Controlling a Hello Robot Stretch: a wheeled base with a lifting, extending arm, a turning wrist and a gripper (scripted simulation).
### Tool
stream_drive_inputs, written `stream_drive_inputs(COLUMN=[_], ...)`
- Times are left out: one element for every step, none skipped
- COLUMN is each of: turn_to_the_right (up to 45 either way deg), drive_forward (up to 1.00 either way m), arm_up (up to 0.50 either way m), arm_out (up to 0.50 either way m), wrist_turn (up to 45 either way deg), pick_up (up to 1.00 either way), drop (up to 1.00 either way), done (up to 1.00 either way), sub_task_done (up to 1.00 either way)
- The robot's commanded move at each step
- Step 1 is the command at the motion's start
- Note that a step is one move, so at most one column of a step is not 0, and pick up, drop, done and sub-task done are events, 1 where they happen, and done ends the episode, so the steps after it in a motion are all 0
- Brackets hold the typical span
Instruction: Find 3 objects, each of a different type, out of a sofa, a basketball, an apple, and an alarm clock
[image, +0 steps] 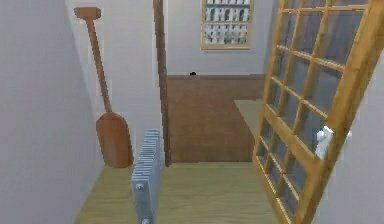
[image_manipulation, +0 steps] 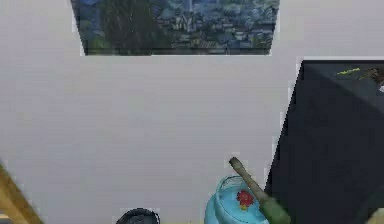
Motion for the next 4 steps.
stream_drive_inputs(turn_to_the_right=[0.0,9.0,0.0,-21.0], drive_forward=[1.00,0.00,0.35,0.00], arm_up=[0.00,0.00,0.00,0.00], arm_out=[0.00,0.00,0.00,0.00], wrist_turn=[0.0,0.0,0.0,0.0], pick_up=[0.00,0.00,0.00,0.00], drop=[0.00,0.00,0.00,0.00], done=[0.00,0.00,0.00,0.00], sub_task_done=[0.00,0.00,0.00,0.00])
